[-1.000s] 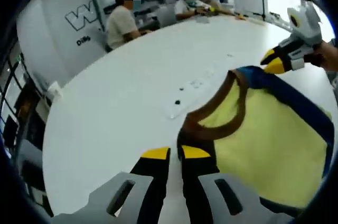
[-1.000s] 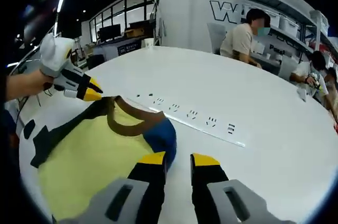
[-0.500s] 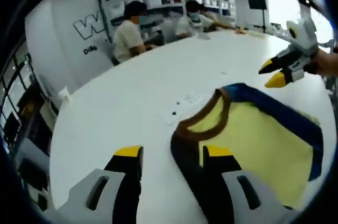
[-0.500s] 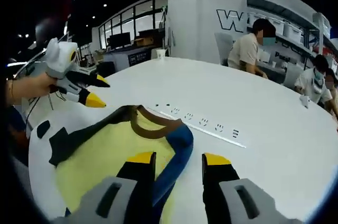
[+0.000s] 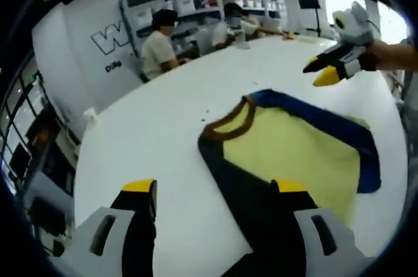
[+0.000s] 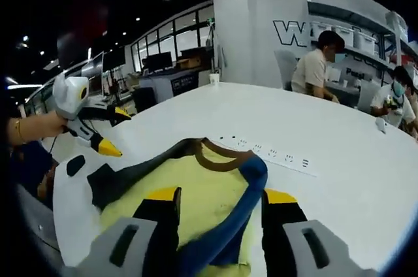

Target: Fold the garment on the visible template until the final outline fits inside the template.

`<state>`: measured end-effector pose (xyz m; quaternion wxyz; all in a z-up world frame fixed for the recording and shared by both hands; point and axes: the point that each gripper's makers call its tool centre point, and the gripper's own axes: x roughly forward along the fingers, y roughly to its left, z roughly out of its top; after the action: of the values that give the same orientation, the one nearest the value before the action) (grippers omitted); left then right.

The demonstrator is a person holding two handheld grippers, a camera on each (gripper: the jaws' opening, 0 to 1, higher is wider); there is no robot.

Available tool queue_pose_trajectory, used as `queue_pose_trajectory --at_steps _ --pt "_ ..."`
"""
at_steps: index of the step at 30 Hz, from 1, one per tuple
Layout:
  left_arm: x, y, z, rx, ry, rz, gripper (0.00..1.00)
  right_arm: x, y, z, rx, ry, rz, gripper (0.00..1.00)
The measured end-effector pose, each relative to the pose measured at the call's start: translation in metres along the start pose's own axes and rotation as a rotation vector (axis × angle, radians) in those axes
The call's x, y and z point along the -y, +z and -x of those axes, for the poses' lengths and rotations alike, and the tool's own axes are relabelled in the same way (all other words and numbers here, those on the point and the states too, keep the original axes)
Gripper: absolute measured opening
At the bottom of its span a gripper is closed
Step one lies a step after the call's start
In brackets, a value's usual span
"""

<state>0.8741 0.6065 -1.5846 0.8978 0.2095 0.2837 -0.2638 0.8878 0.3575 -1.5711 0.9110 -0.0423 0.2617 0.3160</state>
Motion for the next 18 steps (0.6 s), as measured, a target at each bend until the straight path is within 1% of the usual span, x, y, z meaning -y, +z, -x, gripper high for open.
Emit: queue_pose_trajectory --at_steps 1,2,3,4,5,7,9,11,13,14,16,17,18 --pt "0.0 -0.004 0.005 -0.005 0.004 0.0 0.61 -0.005 -0.001 0.005 -0.001 0.001 0.001 0.46" --pt "0.002 -0.007 0.016 -0.002 0.012 0.004 0.61 -0.011 -0.001 0.011 -0.001 0.011 0.015 0.44" --pt "0.002 -0.007 0.018 -0.002 0.012 0.005 0.62 -0.016 -0.002 0.013 0.0 0.015 0.021 0.43" --pt "0.003 -0.009 0.022 -0.003 0.013 0.007 0.62 -0.022 -0.003 0.016 0.003 0.016 0.024 0.43" --pt "0.006 -0.016 0.031 -0.006 0.017 0.006 0.62 -0.026 -0.005 0.022 0.005 0.023 0.029 0.44" --pt "0.009 -0.021 0.037 -0.013 0.019 -0.001 0.62 -0.031 -0.009 0.027 0.006 0.03 0.031 0.44" --pt "0.018 -0.026 0.046 -0.022 0.017 -0.008 0.63 -0.041 -0.017 0.04 -0.005 0.04 0.049 0.44" --pt "0.029 -0.031 0.055 -0.024 0.012 -0.01 0.62 -0.046 -0.028 0.046 -0.029 0.049 0.066 0.45" --pt "0.034 -0.036 0.057 -0.019 0.007 0.002 0.56 -0.054 -0.036 0.055 -0.044 0.057 0.065 0.44" --pt "0.043 -0.042 0.063 -0.021 0.001 0.006 0.53 -0.06 -0.042 0.059 -0.051 0.064 0.065 0.44" --pt "0.05 -0.051 0.065 -0.037 -0.005 0.013 0.55 -0.068 -0.056 0.063 -0.065 0.074 0.061 0.44" --pt "0.055 -0.059 0.066 -0.052 -0.01 0.019 0.57 -0.071 -0.06 0.063 -0.07 0.08 0.06 0.44" --pt "0.058 -0.064 0.068 -0.062 -0.013 0.023 0.57 -0.074 -0.064 0.064 -0.077 0.088 0.061 0.44"
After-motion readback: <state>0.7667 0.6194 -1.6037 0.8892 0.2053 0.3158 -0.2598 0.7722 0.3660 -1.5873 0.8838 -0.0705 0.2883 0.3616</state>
